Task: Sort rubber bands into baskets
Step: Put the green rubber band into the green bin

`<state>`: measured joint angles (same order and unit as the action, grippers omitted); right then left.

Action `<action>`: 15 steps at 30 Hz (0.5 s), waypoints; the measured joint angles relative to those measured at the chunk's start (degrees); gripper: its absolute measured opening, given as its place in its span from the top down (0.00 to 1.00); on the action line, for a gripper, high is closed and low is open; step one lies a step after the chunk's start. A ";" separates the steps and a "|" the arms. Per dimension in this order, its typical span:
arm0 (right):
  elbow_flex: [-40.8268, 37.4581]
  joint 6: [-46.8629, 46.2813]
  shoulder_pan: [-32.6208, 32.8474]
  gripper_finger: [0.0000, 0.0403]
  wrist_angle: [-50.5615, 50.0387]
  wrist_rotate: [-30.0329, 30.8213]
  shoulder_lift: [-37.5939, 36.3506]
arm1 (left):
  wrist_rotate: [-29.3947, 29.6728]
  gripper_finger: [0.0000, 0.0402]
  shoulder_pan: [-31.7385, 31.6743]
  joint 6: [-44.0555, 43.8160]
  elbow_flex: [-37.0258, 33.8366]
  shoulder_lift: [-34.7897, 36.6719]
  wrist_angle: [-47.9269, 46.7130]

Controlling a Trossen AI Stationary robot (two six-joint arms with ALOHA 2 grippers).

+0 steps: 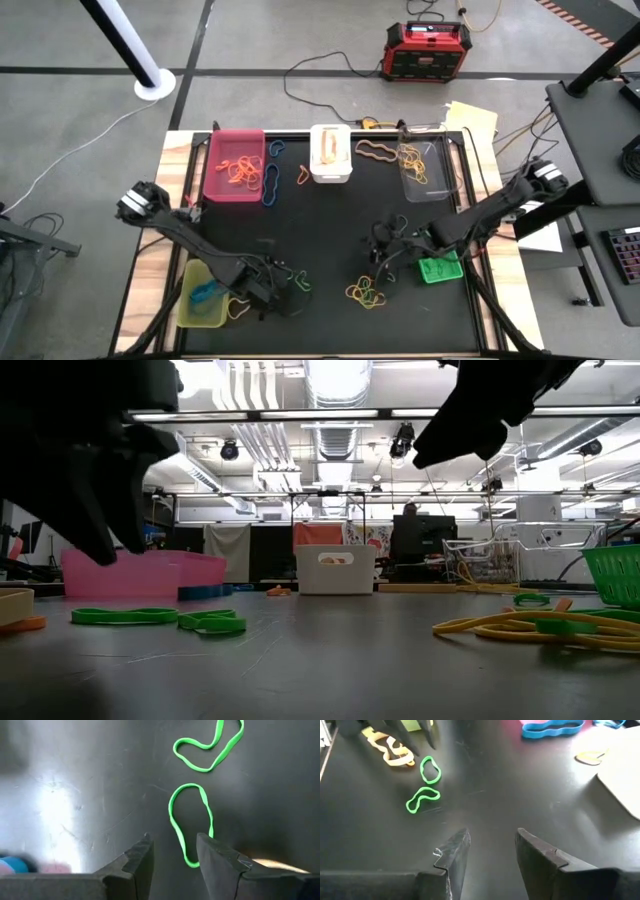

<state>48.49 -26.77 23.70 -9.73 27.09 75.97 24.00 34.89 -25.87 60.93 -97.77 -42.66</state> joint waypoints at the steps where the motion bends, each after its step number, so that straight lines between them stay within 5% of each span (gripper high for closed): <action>1: 0.00 -0.58 0.24 0.62 0.46 -0.02 0.42 | -0.35 0.67 -0.23 0.35 0.00 -0.53 0.53; 15: 0.04 -3.71 4.33 0.59 4.88 0.00 0.69 | -4.08 0.67 -1.57 1.82 -6.24 -2.00 8.90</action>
<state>48.53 -30.48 28.02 -4.85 27.09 76.66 19.93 33.32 -24.05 54.68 -99.77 -33.75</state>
